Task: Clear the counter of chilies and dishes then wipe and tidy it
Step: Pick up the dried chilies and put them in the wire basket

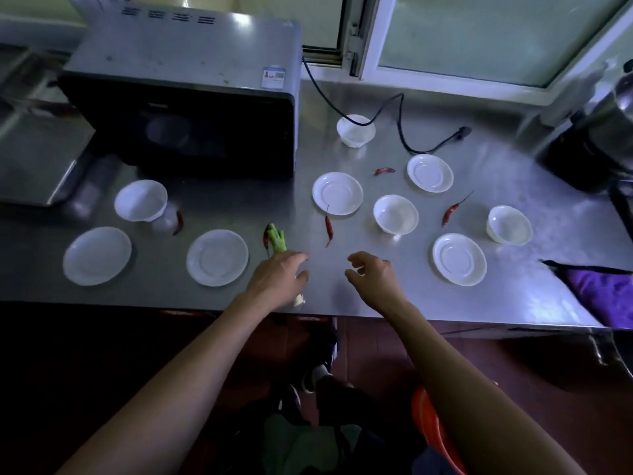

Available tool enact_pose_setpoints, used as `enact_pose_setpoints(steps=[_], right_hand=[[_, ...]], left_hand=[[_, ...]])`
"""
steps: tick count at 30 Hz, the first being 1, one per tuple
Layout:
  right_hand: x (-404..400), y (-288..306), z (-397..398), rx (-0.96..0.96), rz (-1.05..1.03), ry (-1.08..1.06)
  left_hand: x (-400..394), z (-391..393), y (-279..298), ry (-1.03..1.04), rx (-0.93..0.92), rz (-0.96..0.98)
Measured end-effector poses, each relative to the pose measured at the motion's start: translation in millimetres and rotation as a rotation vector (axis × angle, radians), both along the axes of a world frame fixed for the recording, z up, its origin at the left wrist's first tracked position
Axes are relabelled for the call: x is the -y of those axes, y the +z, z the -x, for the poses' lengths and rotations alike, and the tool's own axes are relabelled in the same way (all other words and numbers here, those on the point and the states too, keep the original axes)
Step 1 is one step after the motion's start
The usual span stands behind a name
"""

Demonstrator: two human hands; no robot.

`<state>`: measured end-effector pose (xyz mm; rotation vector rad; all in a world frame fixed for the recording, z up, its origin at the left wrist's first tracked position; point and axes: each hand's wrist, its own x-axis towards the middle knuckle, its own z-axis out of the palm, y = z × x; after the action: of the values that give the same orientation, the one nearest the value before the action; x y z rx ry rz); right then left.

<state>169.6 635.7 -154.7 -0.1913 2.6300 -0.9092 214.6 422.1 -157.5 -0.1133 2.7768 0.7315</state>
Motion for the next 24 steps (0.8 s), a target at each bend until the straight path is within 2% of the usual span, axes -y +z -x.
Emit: enact_pose_setpoints(steps=[5, 12, 19, 24], right_hand=[[25.4, -23.3, 42.4, 0.050, -0.028, 0.031], [50.2, -55.1, 99.1, 0.147, -0.077, -0.008], [67.2, -73.7, 119.9, 0.119, -0.187, 0.054], [85.4, -77.8, 125.3, 0.076, -0.240, 0.101]], left_hand=[[26.7, 24.2, -7.2, 0.112, 0.018, 0.016], [34.9, 64.7, -15.6, 0.163, 0.081, 0.012], [35.0, 75.6, -27.3, 0.207, 0.093, -0.025], [53.7, 74.9, -37.4, 0.274, 0.017, -0.035]])
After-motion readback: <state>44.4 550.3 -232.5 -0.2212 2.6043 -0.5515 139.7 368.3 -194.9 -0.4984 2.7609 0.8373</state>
